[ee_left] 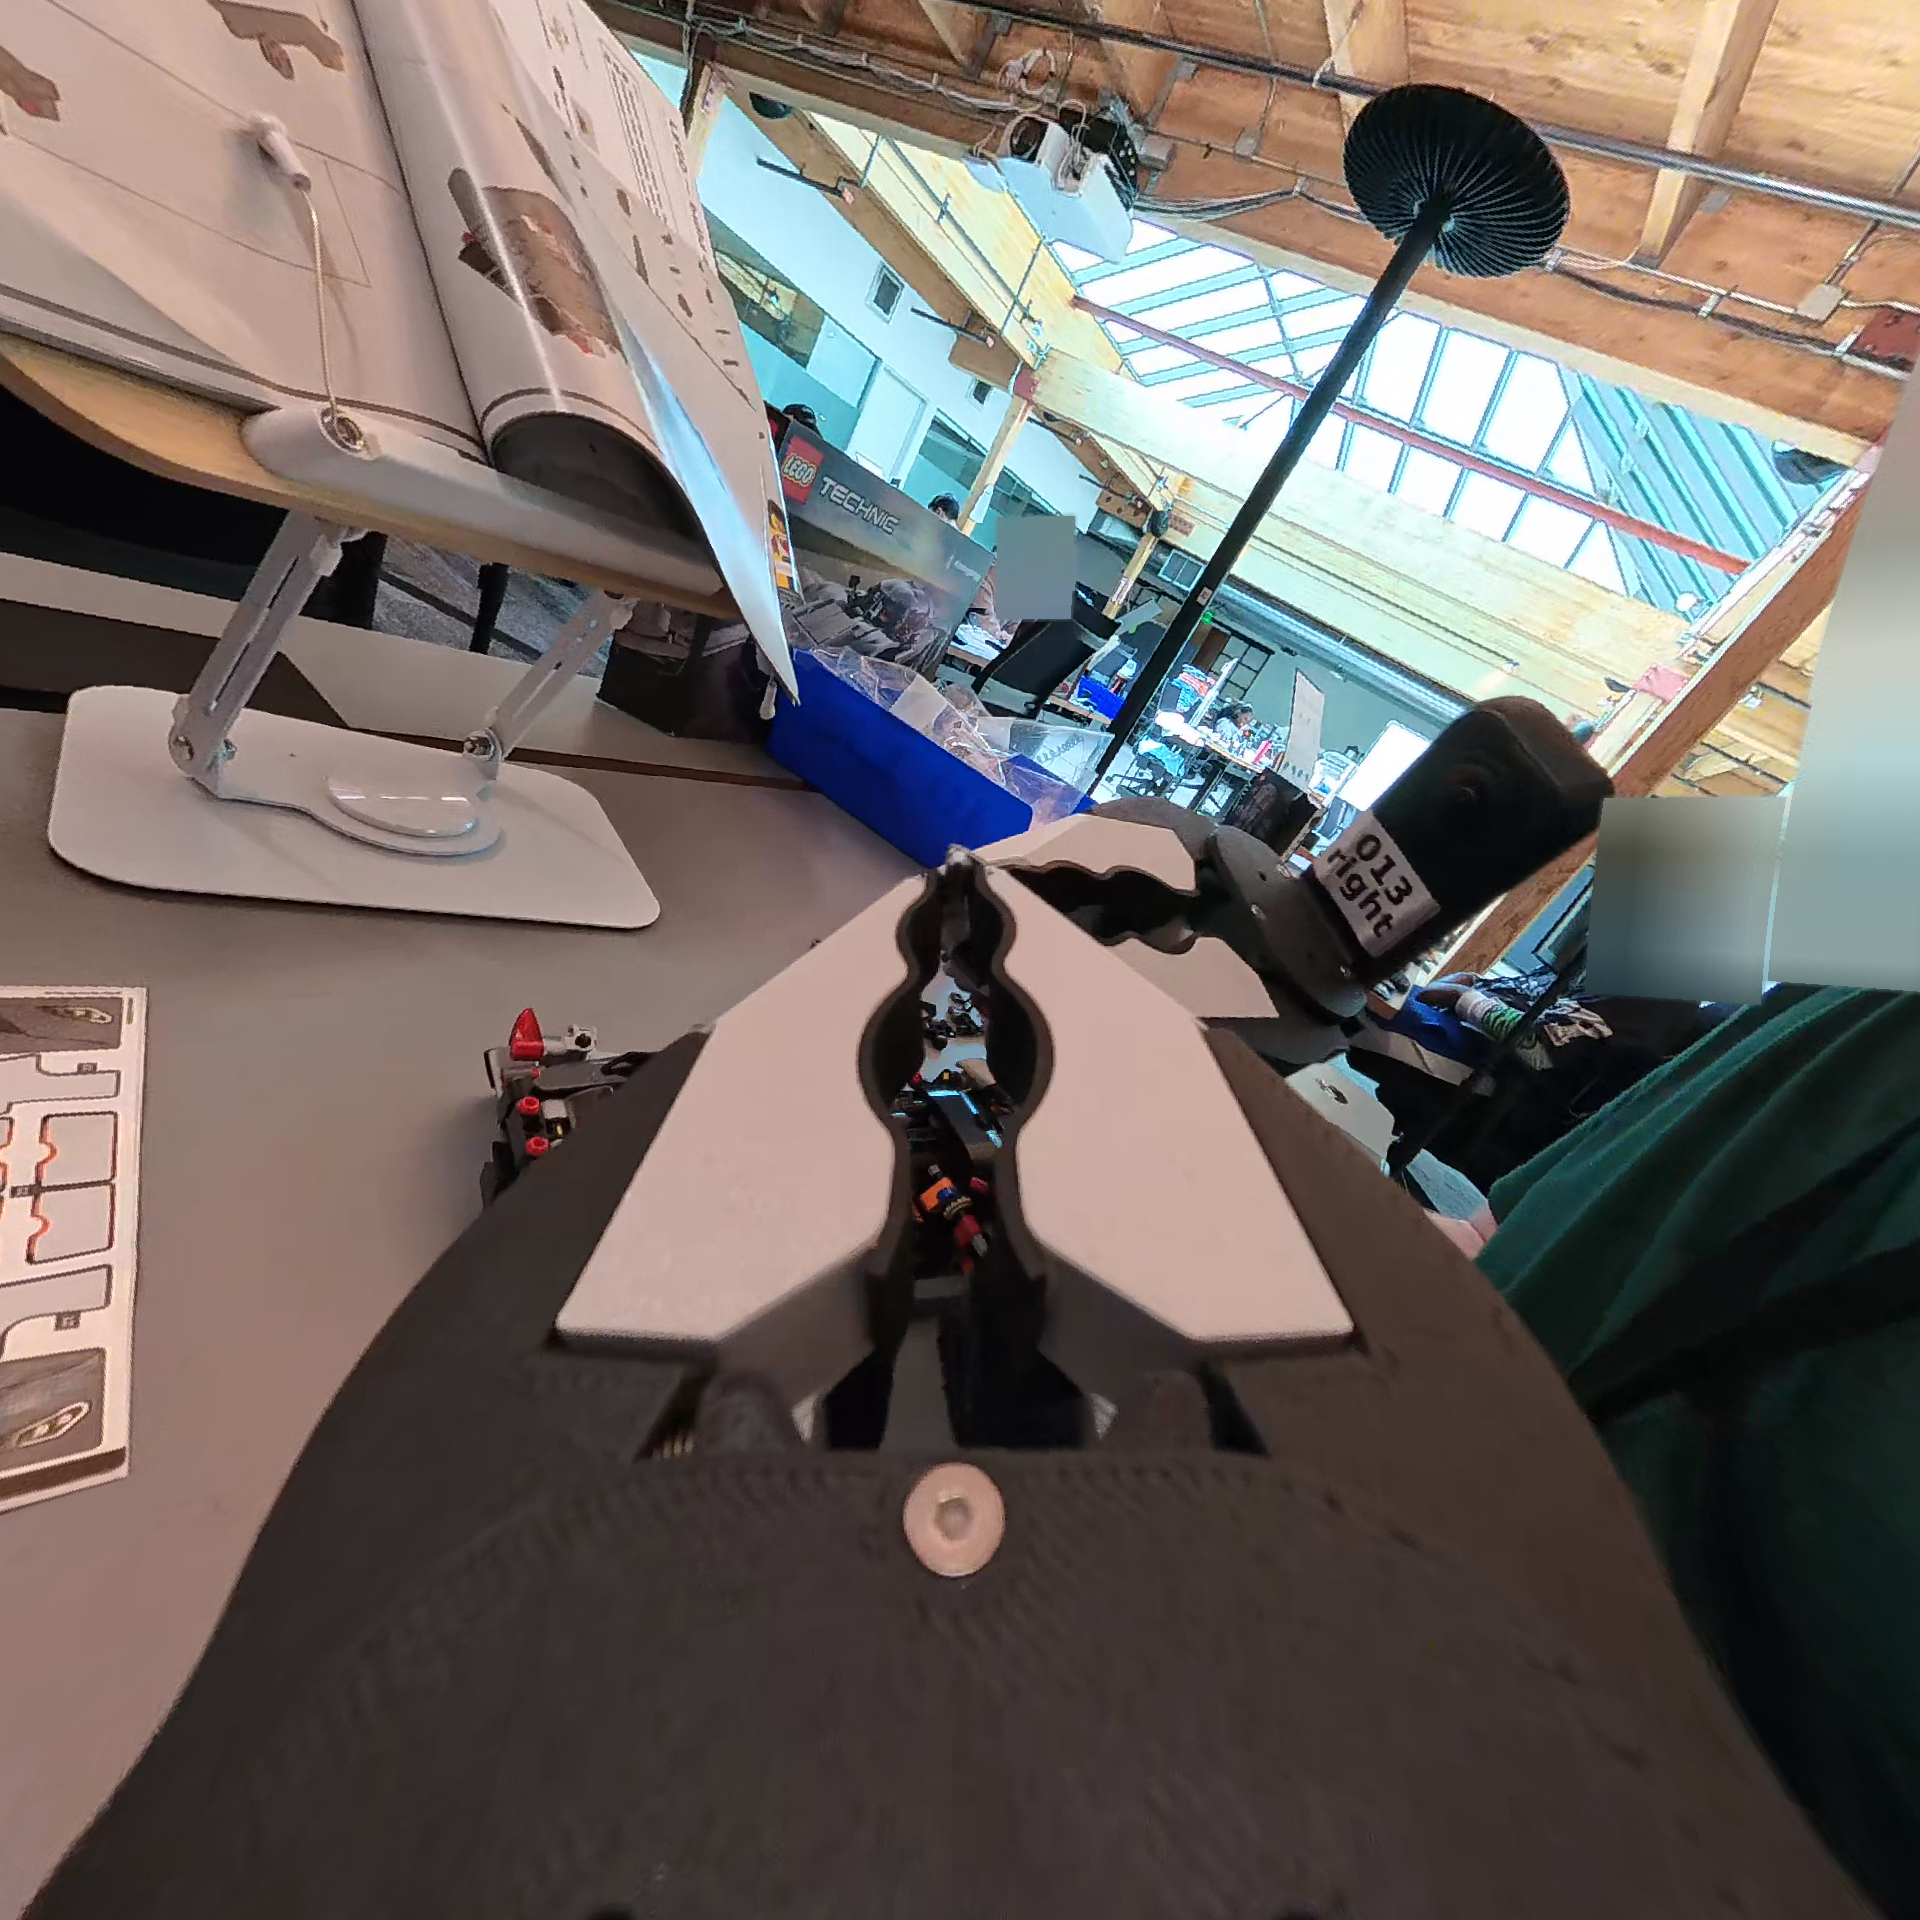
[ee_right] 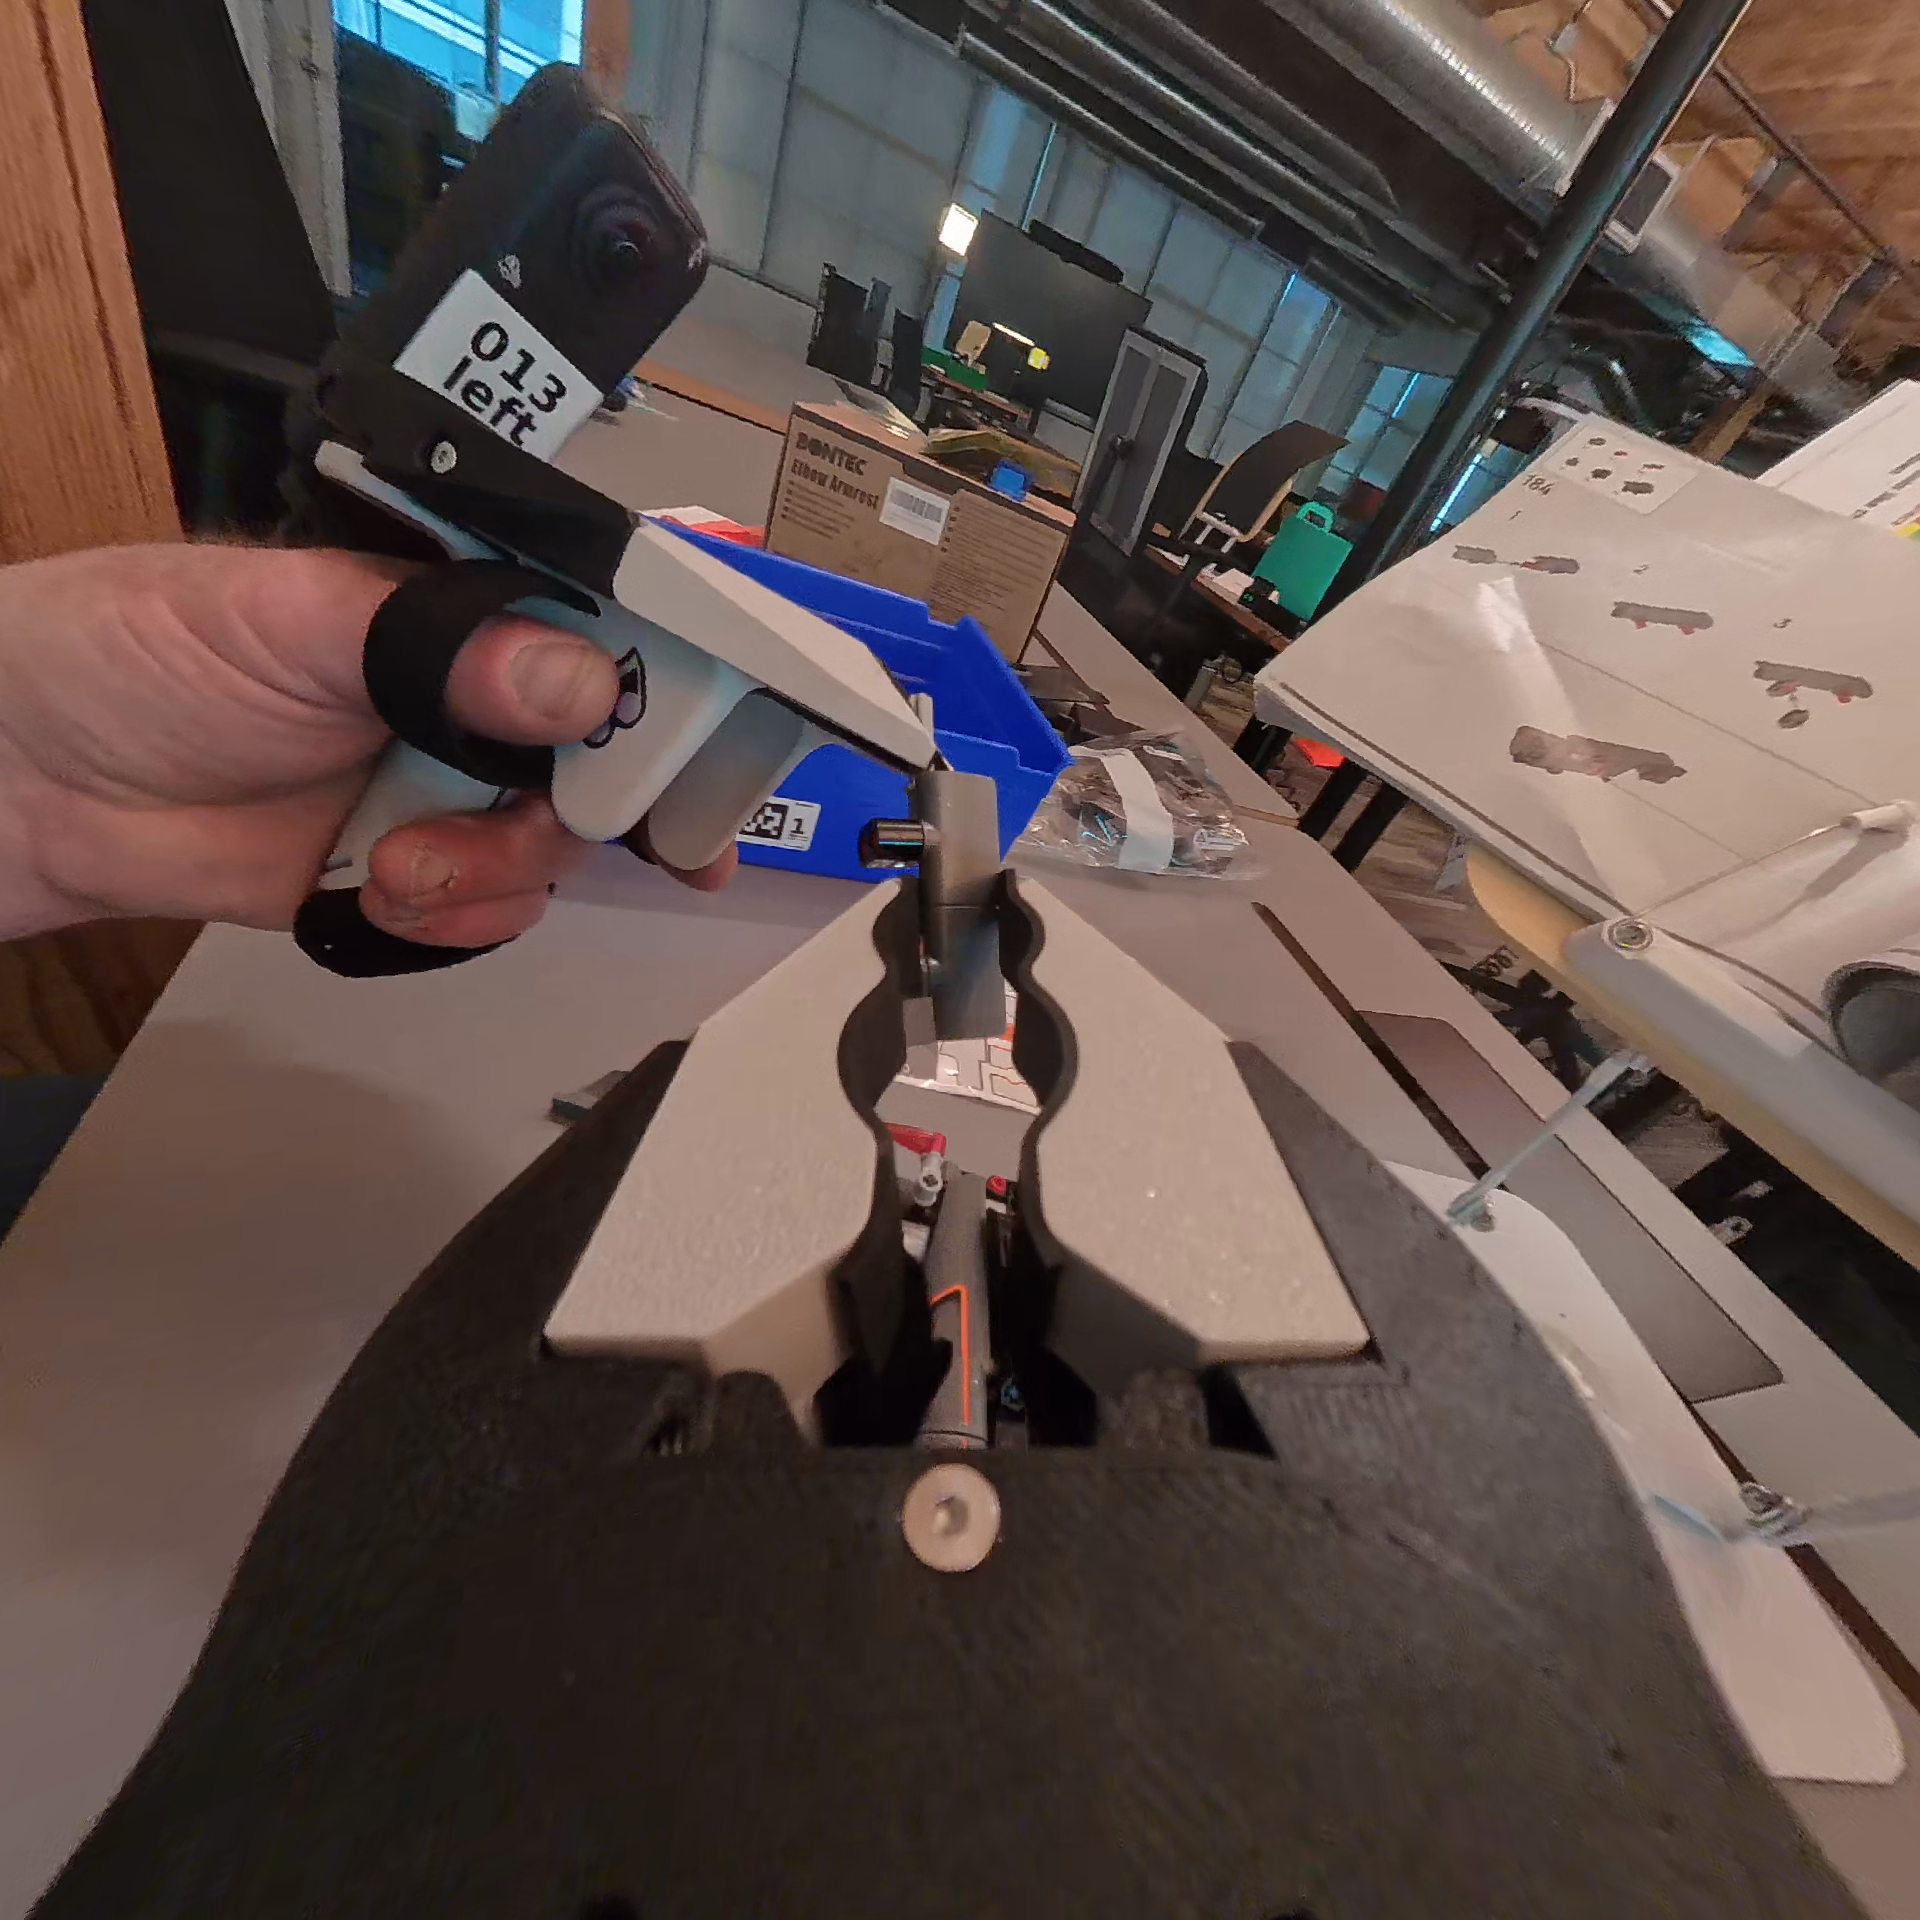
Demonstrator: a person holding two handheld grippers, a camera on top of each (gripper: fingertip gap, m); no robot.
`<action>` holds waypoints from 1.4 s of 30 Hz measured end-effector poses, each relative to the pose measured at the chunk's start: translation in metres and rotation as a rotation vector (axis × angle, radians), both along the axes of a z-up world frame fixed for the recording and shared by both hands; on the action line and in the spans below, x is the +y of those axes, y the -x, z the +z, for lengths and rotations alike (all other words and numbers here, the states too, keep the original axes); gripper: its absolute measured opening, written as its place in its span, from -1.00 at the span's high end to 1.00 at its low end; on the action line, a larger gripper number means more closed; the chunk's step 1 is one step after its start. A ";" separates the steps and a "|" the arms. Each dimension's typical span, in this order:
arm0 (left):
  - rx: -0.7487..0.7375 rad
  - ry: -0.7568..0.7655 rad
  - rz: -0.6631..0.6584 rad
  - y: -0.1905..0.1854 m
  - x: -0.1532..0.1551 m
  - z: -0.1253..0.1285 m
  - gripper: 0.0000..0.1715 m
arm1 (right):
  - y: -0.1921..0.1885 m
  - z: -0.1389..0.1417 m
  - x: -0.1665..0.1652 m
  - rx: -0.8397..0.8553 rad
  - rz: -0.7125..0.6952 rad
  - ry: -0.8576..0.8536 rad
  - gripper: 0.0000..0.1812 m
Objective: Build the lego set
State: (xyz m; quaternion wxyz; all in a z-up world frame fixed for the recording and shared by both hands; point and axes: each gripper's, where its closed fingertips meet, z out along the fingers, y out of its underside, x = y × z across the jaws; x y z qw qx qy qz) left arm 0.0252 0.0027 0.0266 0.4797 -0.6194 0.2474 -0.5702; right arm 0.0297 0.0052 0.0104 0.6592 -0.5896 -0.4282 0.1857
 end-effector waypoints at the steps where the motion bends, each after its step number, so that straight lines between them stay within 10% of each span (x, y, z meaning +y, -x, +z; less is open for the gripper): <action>1: 0.001 -0.005 0.000 0.000 -0.001 0.000 0.98 | 0.000 0.001 -0.001 0.008 0.008 0.006 0.87; 42: 0.054 -0.096 -0.005 0.002 -0.006 0.001 0.97 | 0.005 0.000 -0.008 0.097 0.125 0.132 0.87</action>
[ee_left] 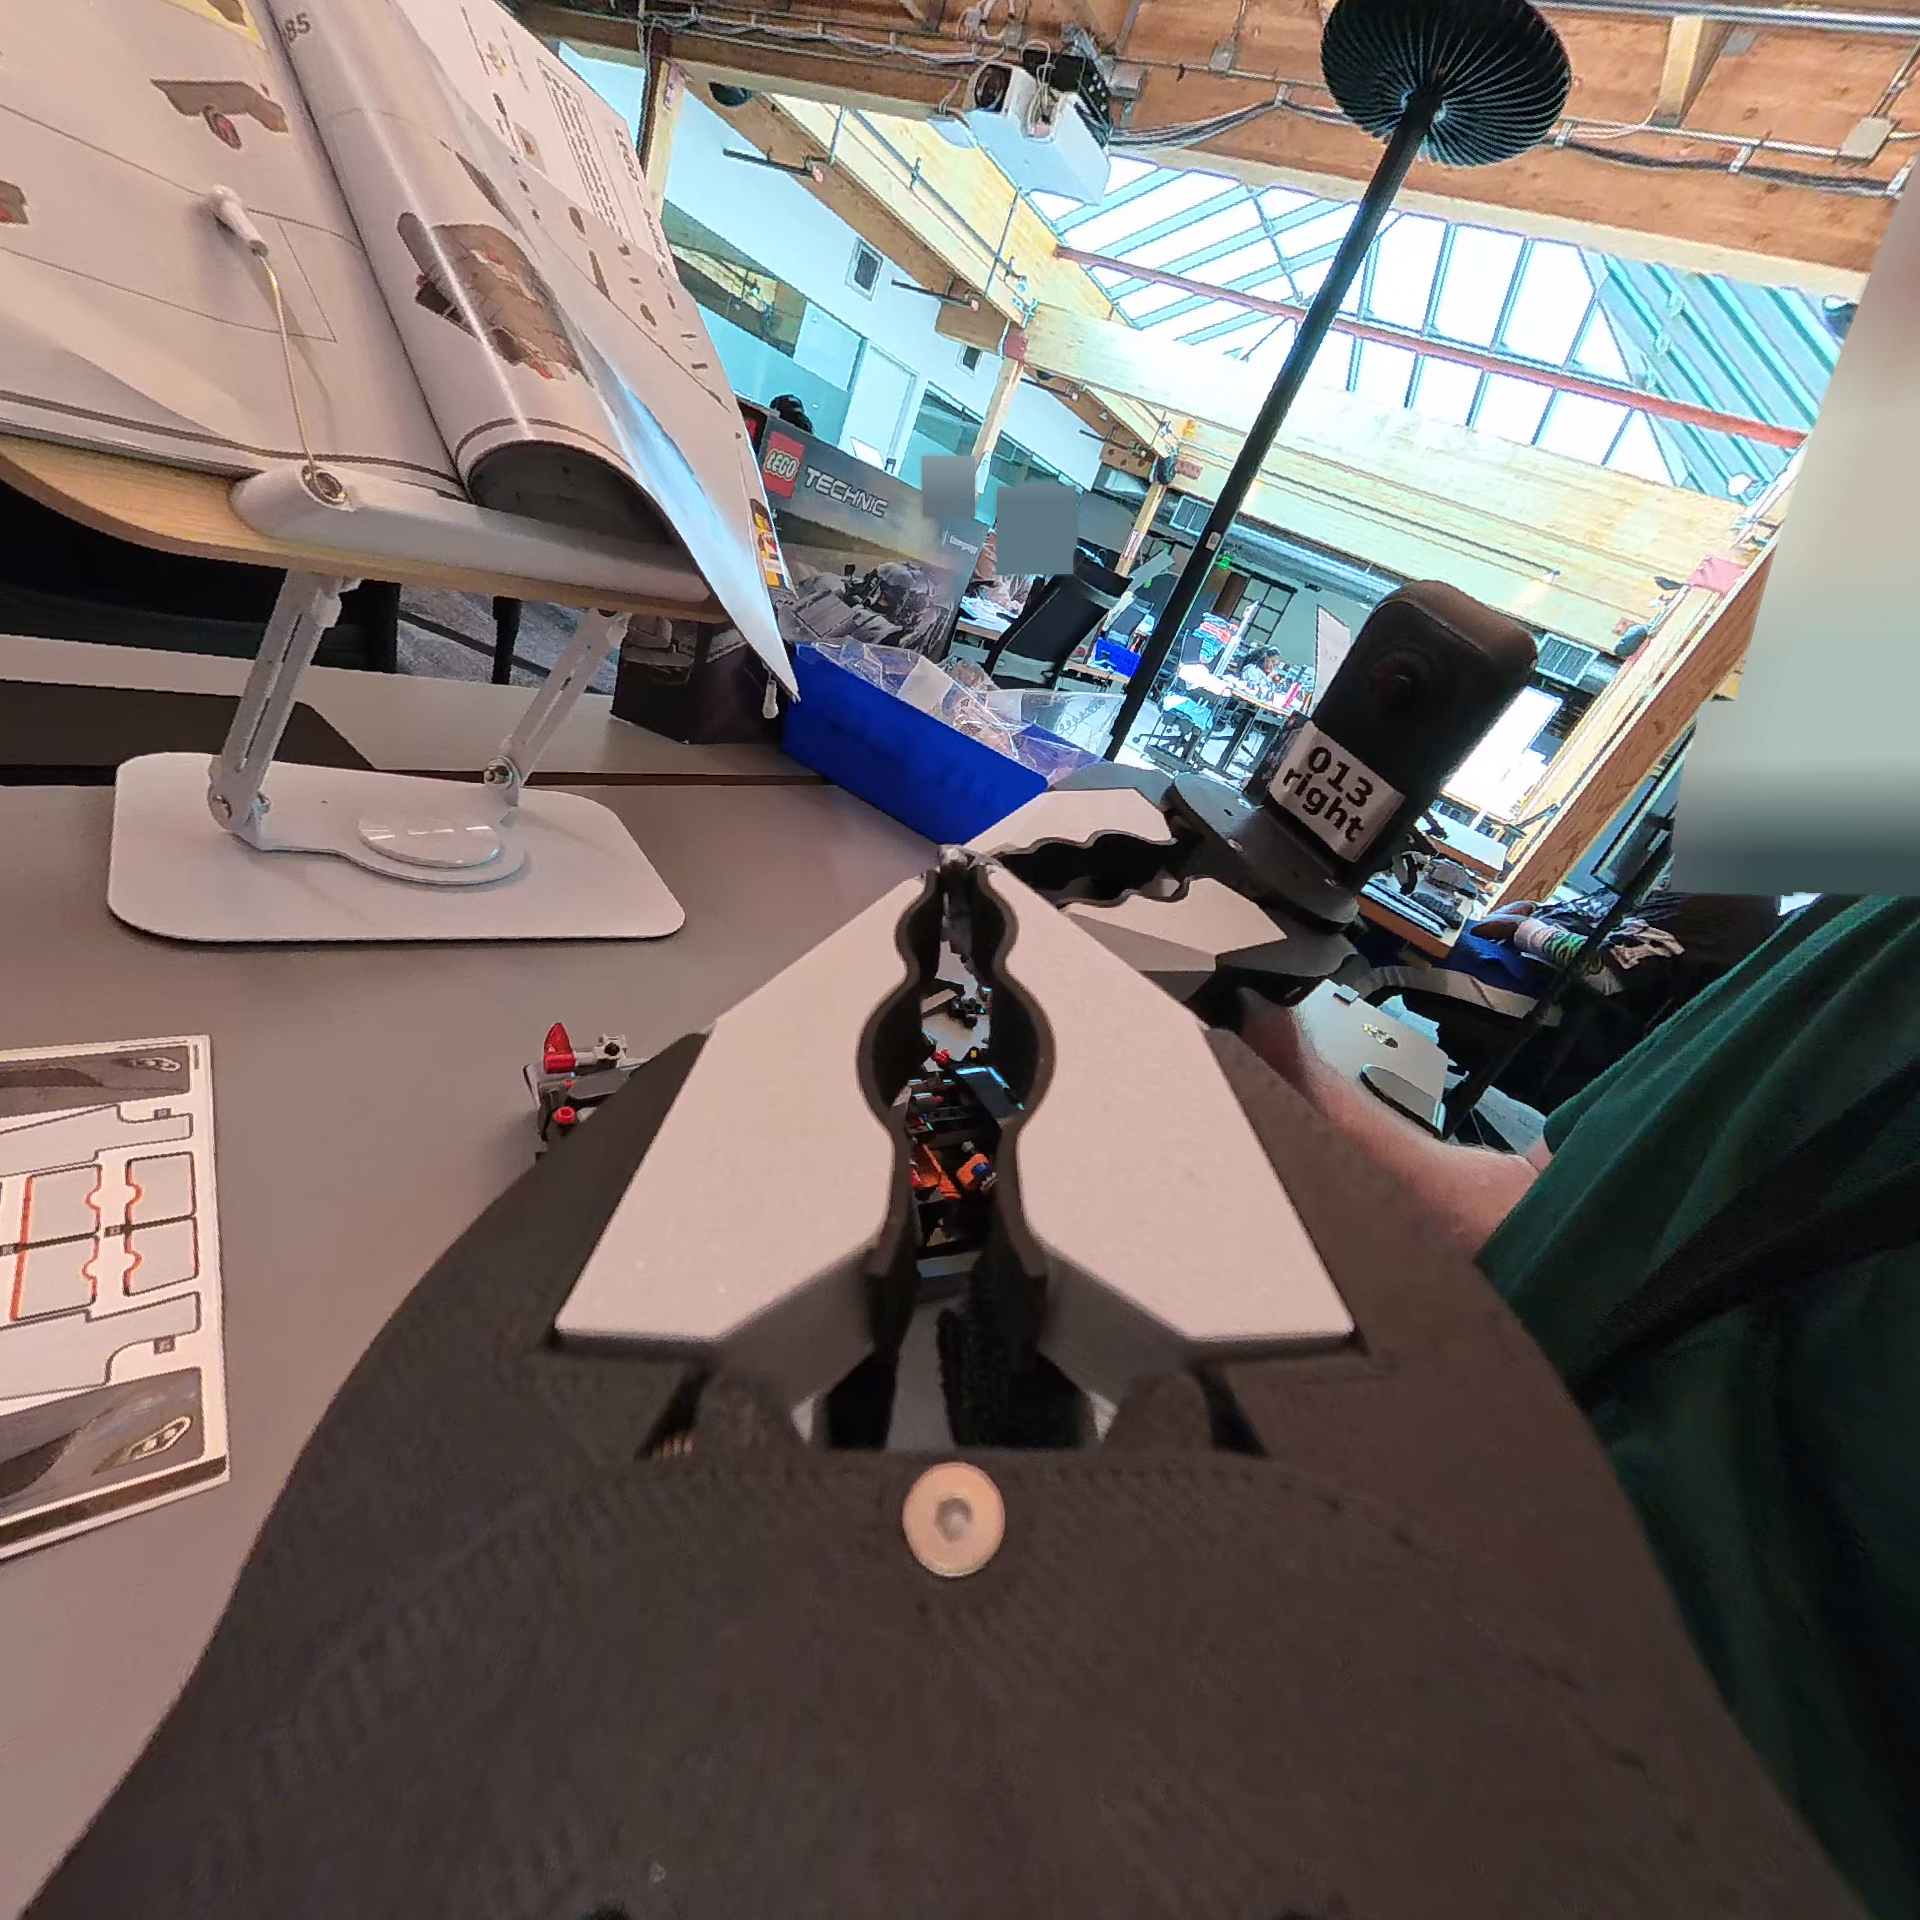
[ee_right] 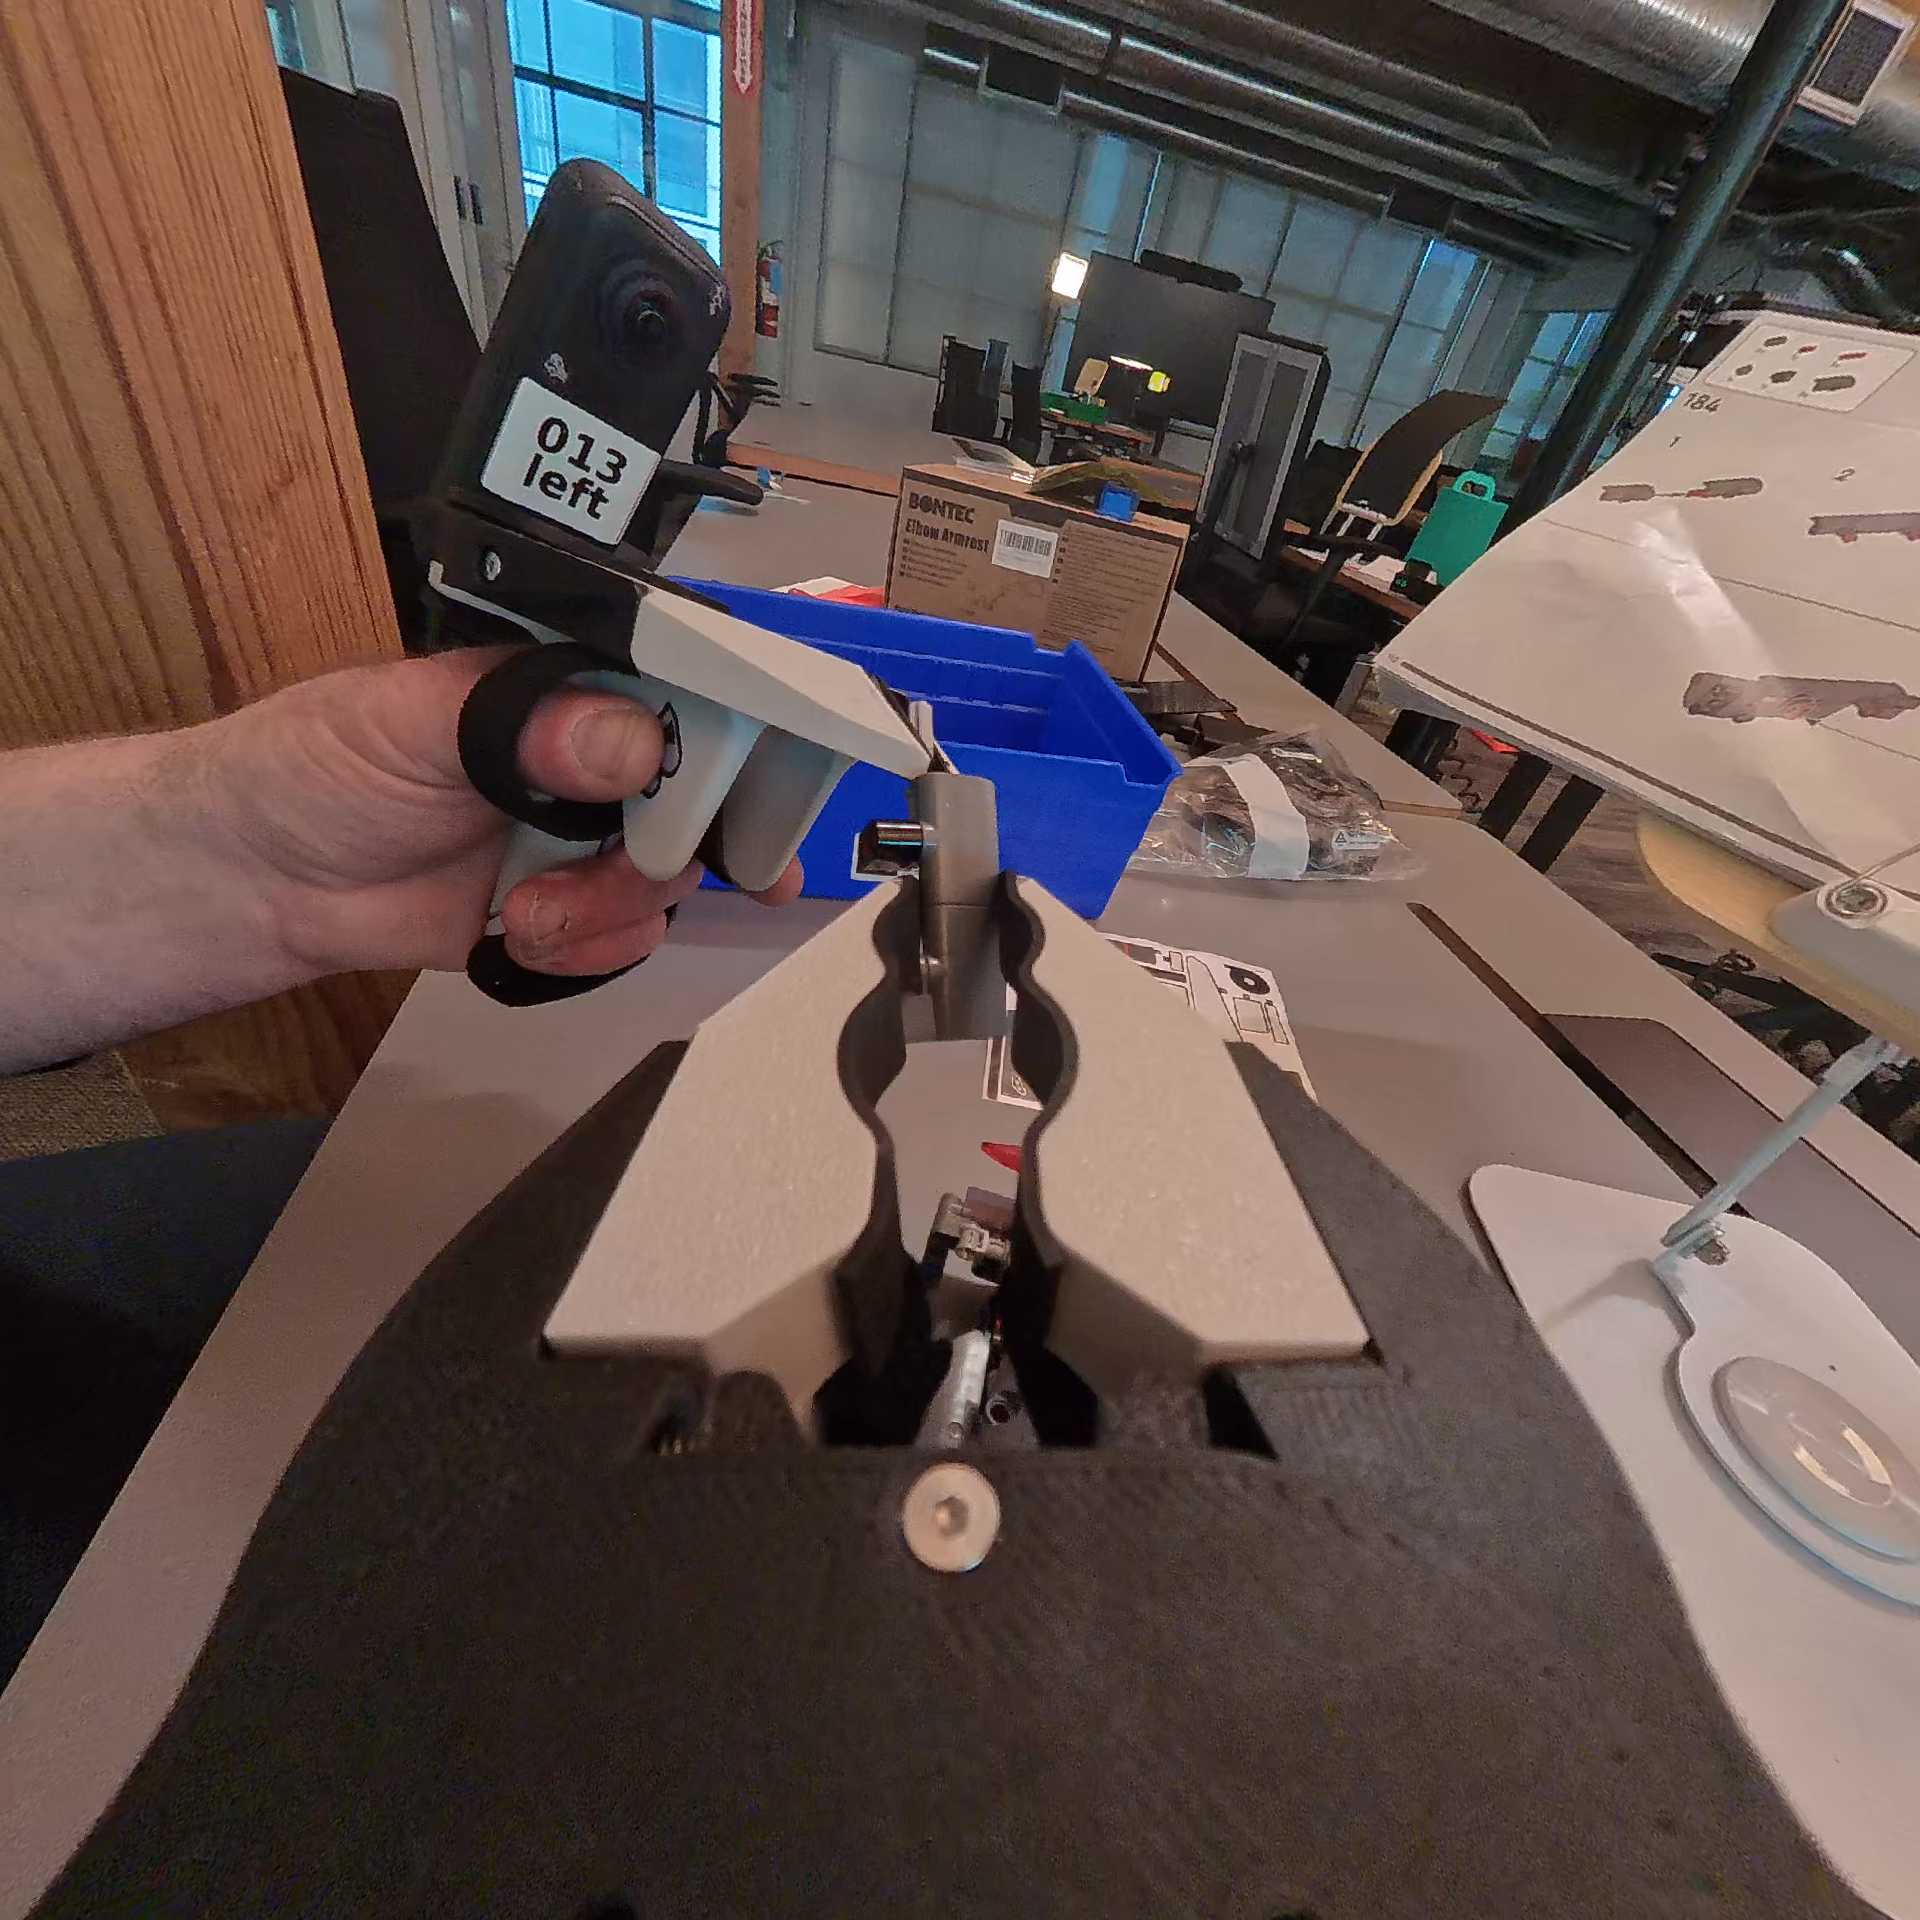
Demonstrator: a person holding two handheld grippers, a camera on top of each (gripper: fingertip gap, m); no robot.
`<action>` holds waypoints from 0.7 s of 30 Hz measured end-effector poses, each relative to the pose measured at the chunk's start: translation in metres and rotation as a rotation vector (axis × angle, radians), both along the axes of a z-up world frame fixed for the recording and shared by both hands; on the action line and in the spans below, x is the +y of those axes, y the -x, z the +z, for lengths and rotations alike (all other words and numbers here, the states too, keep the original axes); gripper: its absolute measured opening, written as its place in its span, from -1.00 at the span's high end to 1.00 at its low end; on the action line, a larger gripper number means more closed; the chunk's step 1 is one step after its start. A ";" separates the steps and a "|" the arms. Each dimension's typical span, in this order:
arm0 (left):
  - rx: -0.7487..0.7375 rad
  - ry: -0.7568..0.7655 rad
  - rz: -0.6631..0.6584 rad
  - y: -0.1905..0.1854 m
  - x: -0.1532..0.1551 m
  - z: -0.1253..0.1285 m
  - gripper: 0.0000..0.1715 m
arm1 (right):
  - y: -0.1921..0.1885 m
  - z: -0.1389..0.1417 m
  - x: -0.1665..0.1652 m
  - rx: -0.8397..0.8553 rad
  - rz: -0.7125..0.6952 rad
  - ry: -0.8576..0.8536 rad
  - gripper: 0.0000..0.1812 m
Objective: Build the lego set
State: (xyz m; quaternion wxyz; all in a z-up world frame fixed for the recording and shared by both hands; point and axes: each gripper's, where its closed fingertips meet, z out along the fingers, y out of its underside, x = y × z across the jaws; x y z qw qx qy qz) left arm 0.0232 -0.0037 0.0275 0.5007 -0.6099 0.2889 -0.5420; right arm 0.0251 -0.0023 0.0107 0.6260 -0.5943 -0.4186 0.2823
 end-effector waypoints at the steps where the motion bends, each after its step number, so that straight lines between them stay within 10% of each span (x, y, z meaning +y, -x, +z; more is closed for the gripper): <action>1: 0.000 0.000 0.000 0.000 0.000 0.000 0.98 | 0.000 0.000 0.000 0.001 0.002 0.002 0.87; 12: 0.084 0.013 0.059 0.021 0.003 -0.008 0.80 | -0.009 0.006 0.005 0.059 -0.016 0.038 0.87; 21: 0.639 0.029 0.167 0.061 -0.003 -0.106 0.70 | -0.011 0.005 0.008 0.077 -0.030 0.060 0.87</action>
